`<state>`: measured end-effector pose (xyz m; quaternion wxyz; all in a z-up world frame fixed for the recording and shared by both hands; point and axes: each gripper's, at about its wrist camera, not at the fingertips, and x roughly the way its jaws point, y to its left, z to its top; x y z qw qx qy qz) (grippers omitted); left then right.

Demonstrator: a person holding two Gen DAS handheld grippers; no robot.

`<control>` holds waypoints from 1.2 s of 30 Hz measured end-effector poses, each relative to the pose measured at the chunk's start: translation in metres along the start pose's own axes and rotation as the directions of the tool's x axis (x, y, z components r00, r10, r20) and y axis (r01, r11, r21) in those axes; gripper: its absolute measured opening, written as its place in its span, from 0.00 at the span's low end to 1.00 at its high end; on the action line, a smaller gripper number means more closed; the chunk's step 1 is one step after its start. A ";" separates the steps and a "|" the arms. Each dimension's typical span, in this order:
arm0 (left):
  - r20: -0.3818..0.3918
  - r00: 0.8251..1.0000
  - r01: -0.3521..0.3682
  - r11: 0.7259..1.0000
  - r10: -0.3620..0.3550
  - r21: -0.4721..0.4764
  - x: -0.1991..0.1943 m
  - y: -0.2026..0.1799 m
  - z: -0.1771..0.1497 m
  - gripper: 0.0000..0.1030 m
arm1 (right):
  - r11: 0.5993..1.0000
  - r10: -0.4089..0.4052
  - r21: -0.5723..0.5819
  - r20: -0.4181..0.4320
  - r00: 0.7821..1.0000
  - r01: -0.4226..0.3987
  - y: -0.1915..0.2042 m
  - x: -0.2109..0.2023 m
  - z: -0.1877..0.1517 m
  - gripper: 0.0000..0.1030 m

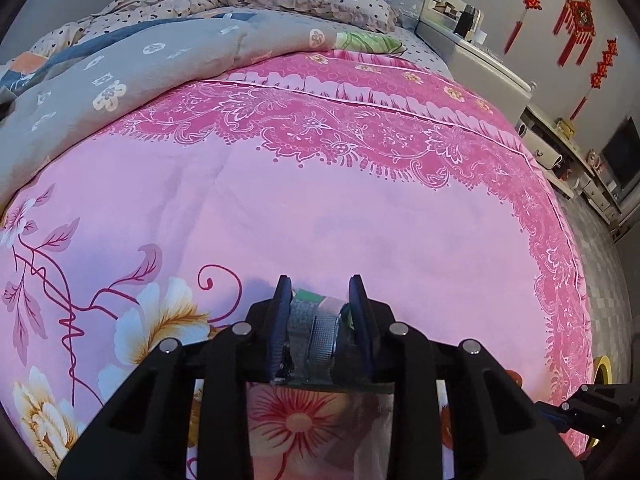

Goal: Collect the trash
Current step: 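Carry the green wrapper and orange peel off the bed to the yellow-rimmed bin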

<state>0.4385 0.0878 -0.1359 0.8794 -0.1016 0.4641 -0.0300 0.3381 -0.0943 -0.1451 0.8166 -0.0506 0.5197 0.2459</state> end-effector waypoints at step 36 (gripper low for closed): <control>0.101 0.994 0.054 0.998 -0.050 -0.043 -0.117 -0.010 -0.030 0.27 | 0.991 -0.107 0.099 0.161 0.981 0.092 -0.034 -0.124 -0.057 0.10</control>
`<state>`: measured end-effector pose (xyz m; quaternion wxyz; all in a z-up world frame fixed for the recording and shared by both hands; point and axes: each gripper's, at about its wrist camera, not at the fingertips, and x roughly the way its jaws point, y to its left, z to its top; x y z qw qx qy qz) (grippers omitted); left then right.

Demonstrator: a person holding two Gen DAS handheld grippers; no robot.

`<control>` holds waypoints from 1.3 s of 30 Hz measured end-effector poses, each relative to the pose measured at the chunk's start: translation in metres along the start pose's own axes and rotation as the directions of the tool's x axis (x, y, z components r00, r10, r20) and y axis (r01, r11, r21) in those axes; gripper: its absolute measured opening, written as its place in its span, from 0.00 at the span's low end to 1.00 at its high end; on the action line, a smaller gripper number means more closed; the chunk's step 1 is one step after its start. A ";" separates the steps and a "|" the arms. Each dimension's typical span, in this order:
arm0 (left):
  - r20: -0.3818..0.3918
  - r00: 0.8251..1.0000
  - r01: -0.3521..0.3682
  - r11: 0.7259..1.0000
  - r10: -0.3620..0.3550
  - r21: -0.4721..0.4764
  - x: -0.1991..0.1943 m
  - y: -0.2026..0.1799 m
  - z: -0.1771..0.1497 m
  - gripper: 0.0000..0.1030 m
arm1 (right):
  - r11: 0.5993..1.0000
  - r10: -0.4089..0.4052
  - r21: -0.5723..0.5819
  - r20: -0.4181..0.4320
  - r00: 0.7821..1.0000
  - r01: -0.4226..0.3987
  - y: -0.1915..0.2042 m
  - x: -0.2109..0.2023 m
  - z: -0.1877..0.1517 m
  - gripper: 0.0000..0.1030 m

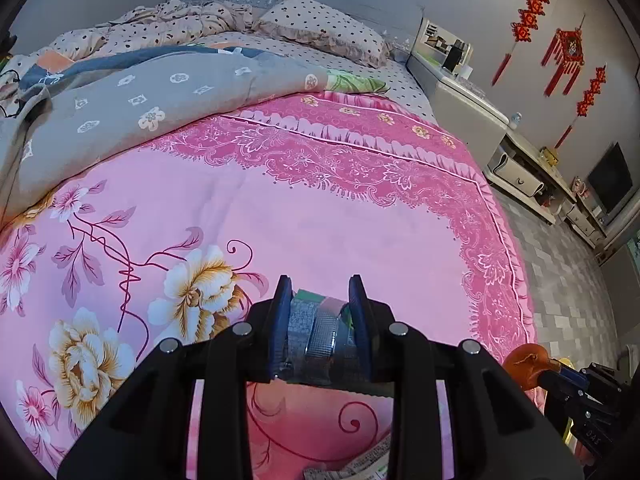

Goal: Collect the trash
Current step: 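Carry the green wrapper and orange peel off the bed to the yellow-rimmed bin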

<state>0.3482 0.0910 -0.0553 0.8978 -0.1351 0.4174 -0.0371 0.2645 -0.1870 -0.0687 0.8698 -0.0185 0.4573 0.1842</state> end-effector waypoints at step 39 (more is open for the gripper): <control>-0.044 0.943 0.332 0.912 -0.331 0.241 -0.126 -0.244 -0.110 0.27 | 0.953 -0.227 0.243 0.188 0.956 0.179 -0.122 -0.216 -0.114 0.10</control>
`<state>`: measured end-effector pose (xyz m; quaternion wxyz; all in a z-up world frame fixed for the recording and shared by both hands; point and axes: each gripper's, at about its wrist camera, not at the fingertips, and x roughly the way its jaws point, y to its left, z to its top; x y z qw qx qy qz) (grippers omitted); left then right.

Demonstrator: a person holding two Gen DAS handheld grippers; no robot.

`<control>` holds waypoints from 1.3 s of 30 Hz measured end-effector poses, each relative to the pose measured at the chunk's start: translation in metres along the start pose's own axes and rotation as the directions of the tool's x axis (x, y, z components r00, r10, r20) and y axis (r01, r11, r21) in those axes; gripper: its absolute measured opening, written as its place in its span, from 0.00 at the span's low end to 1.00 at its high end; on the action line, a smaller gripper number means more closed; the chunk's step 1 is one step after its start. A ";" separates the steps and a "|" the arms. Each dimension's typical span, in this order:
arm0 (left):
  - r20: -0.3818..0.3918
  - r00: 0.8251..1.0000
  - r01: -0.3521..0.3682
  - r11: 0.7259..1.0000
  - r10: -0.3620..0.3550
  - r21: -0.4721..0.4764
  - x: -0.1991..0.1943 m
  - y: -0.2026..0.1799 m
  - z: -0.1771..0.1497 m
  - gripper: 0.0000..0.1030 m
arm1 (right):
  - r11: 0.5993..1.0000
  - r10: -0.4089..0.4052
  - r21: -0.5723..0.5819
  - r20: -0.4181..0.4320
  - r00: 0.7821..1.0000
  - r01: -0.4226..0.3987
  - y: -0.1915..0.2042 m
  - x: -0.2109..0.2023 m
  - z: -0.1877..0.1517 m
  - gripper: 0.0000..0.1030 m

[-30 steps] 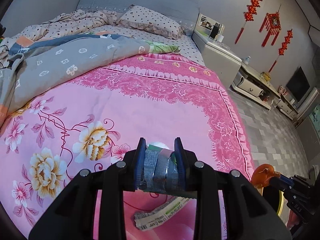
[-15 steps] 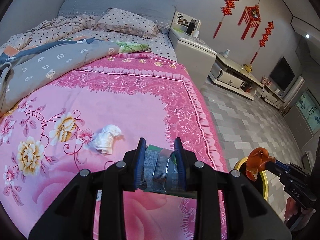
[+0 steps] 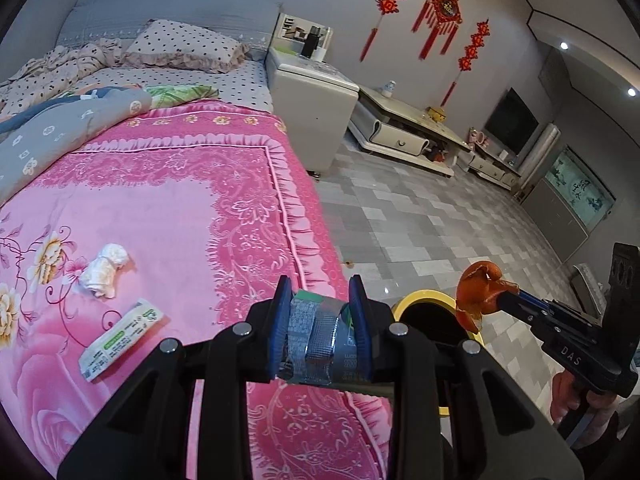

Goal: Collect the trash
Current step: 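Carry the green wrapper and orange peel off the bed to the yellow-rimmed bin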

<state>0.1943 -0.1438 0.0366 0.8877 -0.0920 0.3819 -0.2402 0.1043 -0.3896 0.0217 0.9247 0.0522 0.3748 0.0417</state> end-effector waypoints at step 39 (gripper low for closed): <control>-0.189 0.970 0.175 0.980 -0.155 0.096 0.131 -0.173 -0.045 0.27 | 0.954 -0.137 0.267 -0.018 0.990 0.137 -0.160 -0.025 -0.035 0.10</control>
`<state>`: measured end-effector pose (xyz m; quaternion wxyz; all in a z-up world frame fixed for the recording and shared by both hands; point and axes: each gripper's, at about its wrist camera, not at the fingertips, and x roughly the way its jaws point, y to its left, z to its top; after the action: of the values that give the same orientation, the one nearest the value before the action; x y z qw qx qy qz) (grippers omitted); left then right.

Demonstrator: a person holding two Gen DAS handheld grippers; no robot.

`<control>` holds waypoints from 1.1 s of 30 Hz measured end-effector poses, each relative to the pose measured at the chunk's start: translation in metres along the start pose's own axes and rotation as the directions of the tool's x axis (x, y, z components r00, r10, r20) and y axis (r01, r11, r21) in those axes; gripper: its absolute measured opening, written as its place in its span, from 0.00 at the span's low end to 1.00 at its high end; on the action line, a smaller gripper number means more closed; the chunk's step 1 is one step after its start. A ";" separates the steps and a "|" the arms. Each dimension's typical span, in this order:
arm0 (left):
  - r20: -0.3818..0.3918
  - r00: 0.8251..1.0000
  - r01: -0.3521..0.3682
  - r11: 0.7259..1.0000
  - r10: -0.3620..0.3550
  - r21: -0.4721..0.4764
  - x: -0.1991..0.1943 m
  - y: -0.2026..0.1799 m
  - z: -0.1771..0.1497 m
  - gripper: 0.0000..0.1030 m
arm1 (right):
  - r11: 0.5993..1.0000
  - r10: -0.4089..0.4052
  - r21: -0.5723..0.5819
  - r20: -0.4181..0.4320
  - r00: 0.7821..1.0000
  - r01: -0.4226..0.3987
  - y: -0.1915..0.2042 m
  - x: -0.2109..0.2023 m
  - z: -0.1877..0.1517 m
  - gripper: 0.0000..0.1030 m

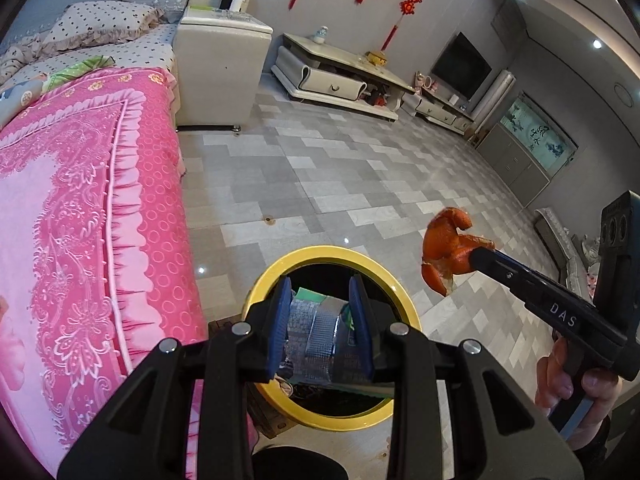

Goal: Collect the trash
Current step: 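Carry the green wrapper and orange peel off the bed to the yellow-rimmed bin, then open the left tool over the bin while the right tool releases the orange peel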

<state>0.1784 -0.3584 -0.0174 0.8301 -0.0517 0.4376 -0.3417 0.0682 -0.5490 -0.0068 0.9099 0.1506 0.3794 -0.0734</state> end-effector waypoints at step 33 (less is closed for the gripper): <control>0.010 0.999 0.031 0.999 -0.030 -0.036 0.012 0.017 -0.006 0.69 | 0.991 -0.072 0.115 0.015 0.997 0.069 -0.036 -0.004 -0.004 0.37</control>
<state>0.1870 -0.3515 -0.0356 0.8257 -0.0751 0.4391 -0.3460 0.0537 -0.5811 -0.0146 0.9002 0.1881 0.3710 -0.1285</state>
